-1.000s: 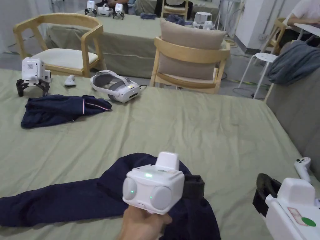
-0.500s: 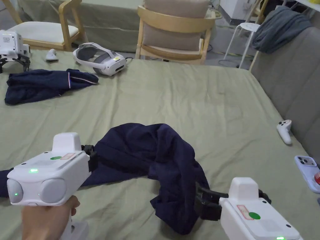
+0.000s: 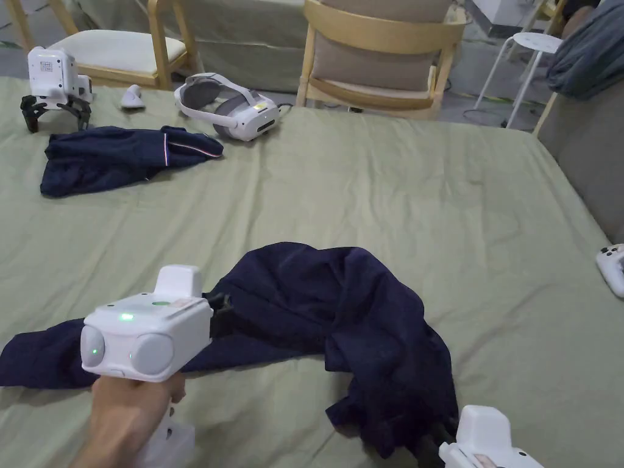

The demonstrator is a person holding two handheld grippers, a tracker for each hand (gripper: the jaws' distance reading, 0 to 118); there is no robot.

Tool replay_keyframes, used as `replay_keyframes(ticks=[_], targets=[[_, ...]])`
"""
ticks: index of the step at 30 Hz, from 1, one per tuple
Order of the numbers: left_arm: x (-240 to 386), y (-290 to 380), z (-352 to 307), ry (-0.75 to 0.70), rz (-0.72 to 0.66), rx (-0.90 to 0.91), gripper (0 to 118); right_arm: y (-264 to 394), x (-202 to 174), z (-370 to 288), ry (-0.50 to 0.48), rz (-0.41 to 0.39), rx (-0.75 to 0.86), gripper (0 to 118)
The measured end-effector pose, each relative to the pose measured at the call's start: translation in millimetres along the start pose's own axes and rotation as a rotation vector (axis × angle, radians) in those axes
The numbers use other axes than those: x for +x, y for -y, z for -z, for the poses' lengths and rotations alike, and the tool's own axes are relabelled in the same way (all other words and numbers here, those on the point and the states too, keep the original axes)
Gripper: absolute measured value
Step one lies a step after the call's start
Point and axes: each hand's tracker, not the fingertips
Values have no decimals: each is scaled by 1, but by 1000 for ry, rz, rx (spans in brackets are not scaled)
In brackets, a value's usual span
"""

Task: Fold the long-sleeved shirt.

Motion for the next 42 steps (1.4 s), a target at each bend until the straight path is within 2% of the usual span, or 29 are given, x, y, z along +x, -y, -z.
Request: replay_keyframes(ticks=[1, 2, 3, 5, 7, 8, 10, 11, 12, 13, 14, 16, 18, 20, 24, 30, 33, 36, 38, 42], targets=[[-1, -11, 16, -5, -10, -18, 85, -6, 7, -1, -1, 15, 14, 3], [-2, -21, 33, -29, 16, -46, 111, -12, 14, -2, -14, 41, 27, 3], [-2, -28, 43, -29, 41, -66, 108, -16, 20, -2, -25, 54, 33, 3], [1, -50, 71, 5, 146, -70, 109, -30, 22, 1, -13, 49, 41, 3], [2, -66, 100, 63, 159, -198, 109, -36, 27, 6, -10, 39, 47, 3], [-5, -74, 113, 114, 85, -218, 108, -39, 31, 12, -6, 36, 46, 3], [-7, -70, 146, 48, 4, -285, 102, -42, 35, 16, -1, 40, 44, 3], [-9, -69, 153, 42, 22, -351, 81, -43, 38, 18, -2, 49, 40, 3], [-10, -67, 155, 64, 30, -368, 66, -43, 42, 19, -5, 54, 40, 3], [-4, -61, 149, 89, 64, -384, 60, -42, 43, 19, -6, 59, 43, 3], [-5, -61, 143, 53, 82, -327, 41, -42, 44, 19, -8, 62, 40, 3], [-12, -68, 133, 99, 64, -324, 18, -41, 49, 19, -58, 72, 60, 3], [-18, -71, 122, 66, 11, -254, 17, -42, 48, 17, -53, 76, 54, 3], [-24, -74, 97, 148, -31, -193, 16, -45, 51, 9, -62, 90, 76, 3], [-14, -86, 40, 158, 66, -92, 15, -64, 54, -11, -75, 117, 141, 3], [-6, -121, -72, 158, 115, 168, 15, -113, 61, -58, -110, 141, 279, 3], [-9, -148, -126, 115, 163, 284, 15, -156, 66, -84, -128, 131, 350, 3], [-16, -181, -177, 81, 170, 379, 15, -208, 65, -112, -98, 50, 421, 3], [-20, -201, -209, 29, 207, 448, 15, -241, 68, -131, -126, 42, 456, 3], [-32, -239, -257, -37, 212, 547, 15, -303, 65, -167, -98, 17, 523, 3]])
